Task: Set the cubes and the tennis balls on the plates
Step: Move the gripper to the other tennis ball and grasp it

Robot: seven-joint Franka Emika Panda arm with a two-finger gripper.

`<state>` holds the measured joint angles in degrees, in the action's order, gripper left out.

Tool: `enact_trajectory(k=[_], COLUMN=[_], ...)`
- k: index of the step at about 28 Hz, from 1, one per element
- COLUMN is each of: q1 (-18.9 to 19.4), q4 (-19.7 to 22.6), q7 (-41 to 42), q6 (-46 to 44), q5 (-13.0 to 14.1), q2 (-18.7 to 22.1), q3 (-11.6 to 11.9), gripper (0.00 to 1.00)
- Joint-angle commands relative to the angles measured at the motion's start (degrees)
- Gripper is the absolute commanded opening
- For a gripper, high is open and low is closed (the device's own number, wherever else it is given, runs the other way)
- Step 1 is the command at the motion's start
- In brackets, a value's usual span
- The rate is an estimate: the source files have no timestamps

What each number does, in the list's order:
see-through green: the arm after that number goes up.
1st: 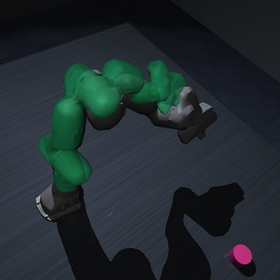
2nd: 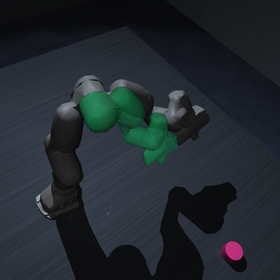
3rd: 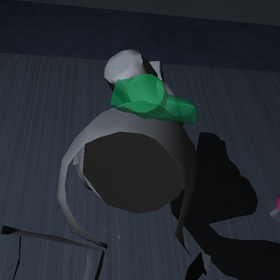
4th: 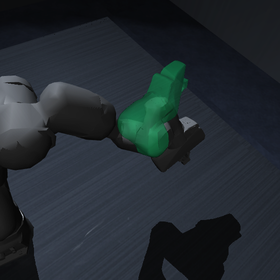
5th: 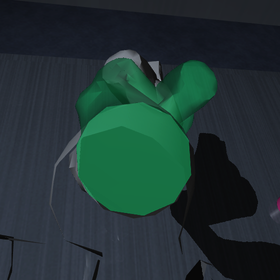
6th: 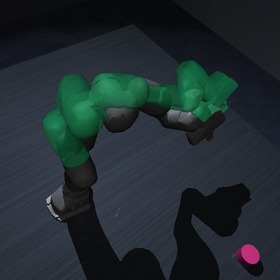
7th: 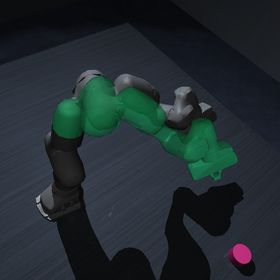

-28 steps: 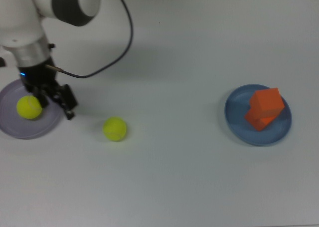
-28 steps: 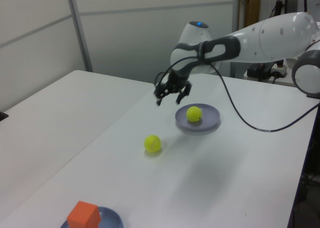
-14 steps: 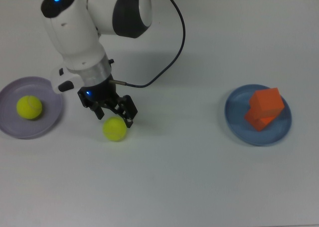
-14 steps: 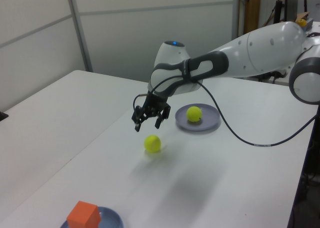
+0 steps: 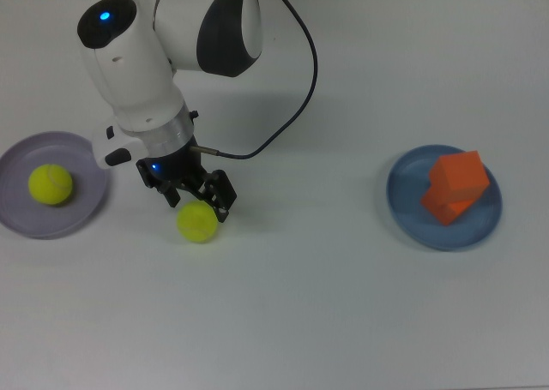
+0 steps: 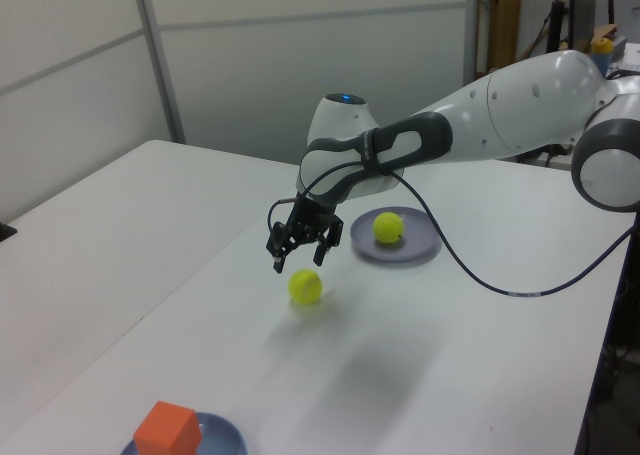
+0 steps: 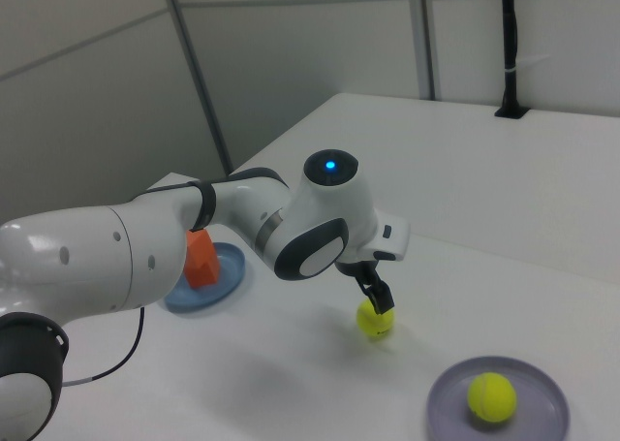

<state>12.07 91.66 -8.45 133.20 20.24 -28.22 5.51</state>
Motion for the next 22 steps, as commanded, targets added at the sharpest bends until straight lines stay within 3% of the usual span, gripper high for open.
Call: enact_trajectory(k=[1, 14, 17, 19, 22], q1=[0.15, 0.06, 0.15, 0.15, 0.68], q4=[1.41, 1.32, 1.32, 1.32, 1.32], q7=[-1.83, -1.92, -2.80, -3.32, -3.77], q6=[-0.58, -0.31, 3.80, 6.35, 8.39], q5=[-2.14, -3.28, -3.54, -4.07, -4.42], q2=[-0.34, -3.33, -4.47, -4.91, -5.35], q3=[0.20, 0.29, 0.29, 0.11, 0.11], gripper=[1.00, 1.00, 1.00, 0.94, 0.78])
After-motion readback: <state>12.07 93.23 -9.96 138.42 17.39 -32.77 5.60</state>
